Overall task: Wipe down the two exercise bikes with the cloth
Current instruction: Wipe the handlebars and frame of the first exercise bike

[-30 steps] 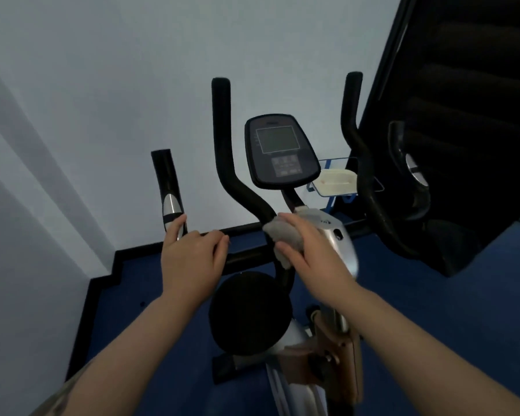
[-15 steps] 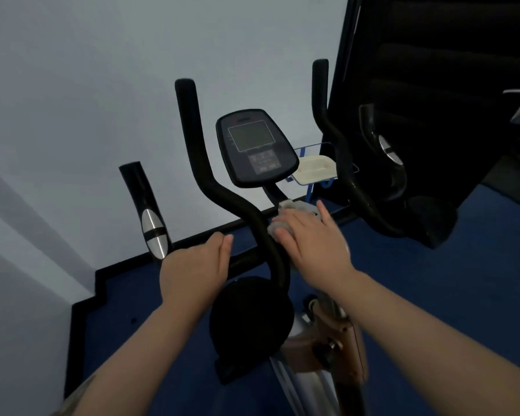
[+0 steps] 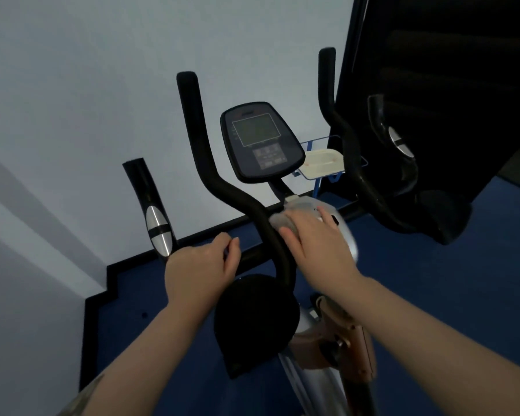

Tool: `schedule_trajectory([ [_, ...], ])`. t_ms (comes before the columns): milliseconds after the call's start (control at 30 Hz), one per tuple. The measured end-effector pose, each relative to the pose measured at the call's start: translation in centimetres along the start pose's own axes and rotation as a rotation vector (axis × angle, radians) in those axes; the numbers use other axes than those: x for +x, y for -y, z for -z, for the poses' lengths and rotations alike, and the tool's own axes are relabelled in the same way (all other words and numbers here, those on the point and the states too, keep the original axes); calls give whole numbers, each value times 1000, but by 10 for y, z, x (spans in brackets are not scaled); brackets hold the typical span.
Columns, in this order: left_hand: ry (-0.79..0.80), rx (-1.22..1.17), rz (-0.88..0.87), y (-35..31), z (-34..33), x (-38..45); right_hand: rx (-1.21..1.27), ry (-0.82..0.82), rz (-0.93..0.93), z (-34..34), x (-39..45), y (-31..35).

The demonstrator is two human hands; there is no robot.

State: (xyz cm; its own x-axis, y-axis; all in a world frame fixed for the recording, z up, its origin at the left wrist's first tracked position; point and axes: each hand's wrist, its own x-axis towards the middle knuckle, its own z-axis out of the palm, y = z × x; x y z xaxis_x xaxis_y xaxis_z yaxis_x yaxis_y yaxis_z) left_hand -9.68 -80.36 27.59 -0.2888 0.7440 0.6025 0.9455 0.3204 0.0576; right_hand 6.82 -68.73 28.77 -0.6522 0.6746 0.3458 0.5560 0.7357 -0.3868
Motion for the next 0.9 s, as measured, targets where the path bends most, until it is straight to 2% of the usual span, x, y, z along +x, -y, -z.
schedule_trajectory([
  [67,-25,6,-10,1,-3,-1,11,2,59,3,-8,-4],
  [167,-61,24,-16,1,-3,0,-27,36,-15,-1,16,-1],
  [233,-60,13,-22,0,-1,0,-58,13,-43,-4,24,5],
  [400,-57,12,-4,1,-3,0,36,-50,31,-2,-2,-2],
  [533,-107,10,-6,1,-6,1,-116,69,-47,-3,32,5],
  [600,-102,15,13,-1,-3,1,-145,77,-20,-2,36,4],
  [733,-77,32,16,-1,-3,0,59,4,43,7,6,-6],
  [800,-101,46,21,0,-4,0,-25,49,67,8,15,-7],
  [900,-102,32,26,-1,-4,1,-193,145,11,2,38,4],
])
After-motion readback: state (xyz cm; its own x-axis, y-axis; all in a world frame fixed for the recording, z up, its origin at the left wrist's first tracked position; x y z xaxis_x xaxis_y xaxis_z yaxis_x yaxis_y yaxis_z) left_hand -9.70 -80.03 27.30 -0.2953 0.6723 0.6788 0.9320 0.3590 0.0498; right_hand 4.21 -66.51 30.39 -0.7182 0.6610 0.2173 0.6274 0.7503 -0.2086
